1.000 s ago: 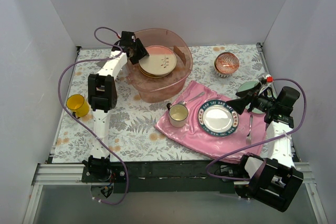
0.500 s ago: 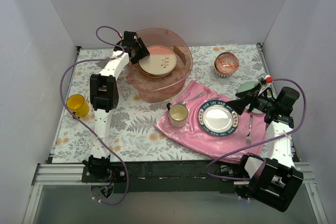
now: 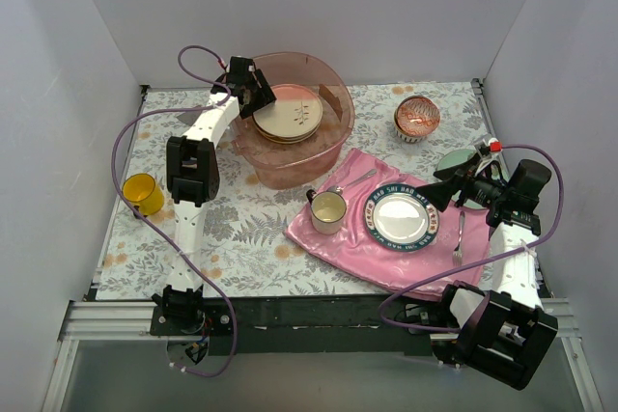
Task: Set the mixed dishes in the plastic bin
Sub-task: Place the plate in the plastic bin.
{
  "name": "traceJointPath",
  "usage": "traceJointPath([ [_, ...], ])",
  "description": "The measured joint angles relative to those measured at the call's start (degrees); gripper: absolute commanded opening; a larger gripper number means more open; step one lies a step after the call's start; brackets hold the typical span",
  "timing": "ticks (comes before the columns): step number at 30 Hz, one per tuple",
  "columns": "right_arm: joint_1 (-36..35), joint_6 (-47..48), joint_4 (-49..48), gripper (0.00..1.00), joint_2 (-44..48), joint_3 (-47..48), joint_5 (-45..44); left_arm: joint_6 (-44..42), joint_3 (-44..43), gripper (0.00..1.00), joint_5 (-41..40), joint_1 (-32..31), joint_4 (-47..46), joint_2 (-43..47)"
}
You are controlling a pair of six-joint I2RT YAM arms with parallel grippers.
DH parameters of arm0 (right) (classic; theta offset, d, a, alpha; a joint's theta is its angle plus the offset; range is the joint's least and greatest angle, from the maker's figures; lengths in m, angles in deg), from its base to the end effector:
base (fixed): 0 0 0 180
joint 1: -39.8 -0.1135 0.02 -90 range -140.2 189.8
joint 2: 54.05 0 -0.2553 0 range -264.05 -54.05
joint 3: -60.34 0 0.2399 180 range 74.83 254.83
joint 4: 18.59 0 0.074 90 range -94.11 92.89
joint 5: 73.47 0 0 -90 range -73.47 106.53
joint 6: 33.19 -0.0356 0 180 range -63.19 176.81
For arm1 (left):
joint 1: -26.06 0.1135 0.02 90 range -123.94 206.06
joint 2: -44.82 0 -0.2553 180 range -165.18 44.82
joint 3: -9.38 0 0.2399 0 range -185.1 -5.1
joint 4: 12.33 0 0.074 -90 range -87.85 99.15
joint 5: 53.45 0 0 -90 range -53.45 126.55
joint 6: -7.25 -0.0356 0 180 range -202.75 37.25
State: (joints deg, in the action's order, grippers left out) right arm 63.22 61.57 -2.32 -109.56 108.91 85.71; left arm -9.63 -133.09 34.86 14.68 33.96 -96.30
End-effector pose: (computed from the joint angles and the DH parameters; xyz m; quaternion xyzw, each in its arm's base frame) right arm 0.1905 -0.0463 0.2608 -0.1969 0.7289 0.3494 0.5549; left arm 0.5258 -0.1048 0.2020 -0.4787 0.7898 -0.2475 0.2928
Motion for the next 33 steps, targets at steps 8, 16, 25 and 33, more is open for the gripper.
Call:
traceJointPath([
  [8,0.17,0.02,0.26,0.99,0.00,0.02,0.00,-0.55,-0.04,0.70,-0.79,-0.17,0.13,0.00],
  [16,0.39,0.04,0.37,0.99,0.00,0.09,-0.02,-1.09,-0.37,0.70,-1.97,-0.39,0.66,0.00],
  [25,0.59,0.13,1.09,0.99,0.00,0.31,0.00,-2.25,-0.44,0.72,-3.69,-0.61,0.96,0.09],
  [33,0.63,0.15,1.11,0.99,0.00,0.31,0.00,-4.15,-1.38,0.72,-6.97,-0.70,1.16,0.68],
])
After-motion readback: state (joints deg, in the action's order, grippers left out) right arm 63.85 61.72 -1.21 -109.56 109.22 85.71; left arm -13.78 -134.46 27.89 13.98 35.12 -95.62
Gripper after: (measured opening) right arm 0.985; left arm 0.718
